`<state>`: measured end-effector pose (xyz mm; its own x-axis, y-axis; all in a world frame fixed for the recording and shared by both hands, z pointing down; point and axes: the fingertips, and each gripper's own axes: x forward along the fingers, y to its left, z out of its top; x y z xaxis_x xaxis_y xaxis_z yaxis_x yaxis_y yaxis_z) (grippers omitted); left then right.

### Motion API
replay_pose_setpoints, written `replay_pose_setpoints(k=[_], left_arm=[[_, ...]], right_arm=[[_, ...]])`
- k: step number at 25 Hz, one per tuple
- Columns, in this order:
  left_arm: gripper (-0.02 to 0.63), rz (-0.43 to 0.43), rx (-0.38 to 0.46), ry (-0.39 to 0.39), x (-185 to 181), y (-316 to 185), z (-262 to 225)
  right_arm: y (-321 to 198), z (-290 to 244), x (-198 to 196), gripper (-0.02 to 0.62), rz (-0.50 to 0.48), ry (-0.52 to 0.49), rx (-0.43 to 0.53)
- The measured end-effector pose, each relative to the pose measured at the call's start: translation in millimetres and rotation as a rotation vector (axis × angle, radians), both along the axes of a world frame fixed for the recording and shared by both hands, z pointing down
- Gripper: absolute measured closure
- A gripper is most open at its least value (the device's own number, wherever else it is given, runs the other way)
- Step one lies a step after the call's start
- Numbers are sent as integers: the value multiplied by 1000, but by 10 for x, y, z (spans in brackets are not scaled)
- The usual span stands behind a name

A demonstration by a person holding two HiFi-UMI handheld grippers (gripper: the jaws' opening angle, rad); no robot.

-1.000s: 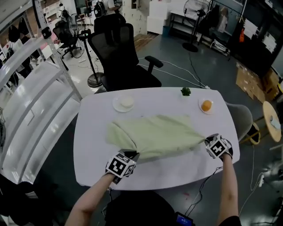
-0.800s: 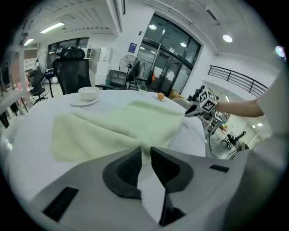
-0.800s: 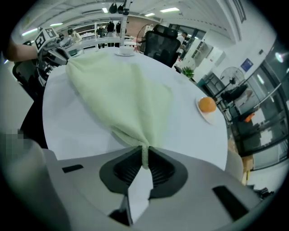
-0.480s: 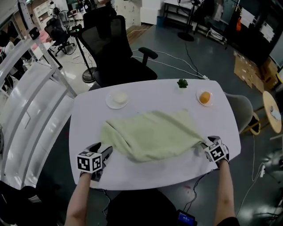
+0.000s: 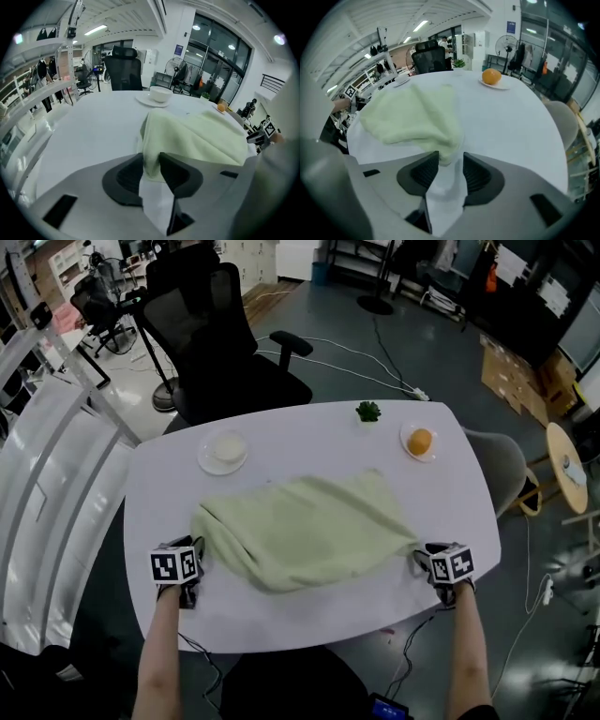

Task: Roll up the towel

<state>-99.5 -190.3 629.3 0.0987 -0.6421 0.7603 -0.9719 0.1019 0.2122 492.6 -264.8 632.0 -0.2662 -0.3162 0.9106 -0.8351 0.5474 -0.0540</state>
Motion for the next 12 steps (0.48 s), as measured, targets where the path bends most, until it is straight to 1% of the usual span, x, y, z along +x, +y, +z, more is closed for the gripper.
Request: replay_pose_setpoints(k=[2,3,4,5,7,12], left_arm=[[510,3,-14,-14,13,-8,22],[530,6,-19,-20,25,-3,23],[553,5,-20,-22,34,9,14],[564,2,-18,-21,39,30,-6],[569,-2,-10,-15,31,110,-72],[569,7,7,-15,-90,516,-325]], right_arm=[[-19,64,-61,445,26,-18,-13],[-28,80,-85,486,35,-23,-15],[-33,85,-104,512,42,-28,-13],[-30,82,-117,524,43,-33,-13],[-4,57,-122,533,27,-30,-18],[15,-131,4,549,-20,29,-19]])
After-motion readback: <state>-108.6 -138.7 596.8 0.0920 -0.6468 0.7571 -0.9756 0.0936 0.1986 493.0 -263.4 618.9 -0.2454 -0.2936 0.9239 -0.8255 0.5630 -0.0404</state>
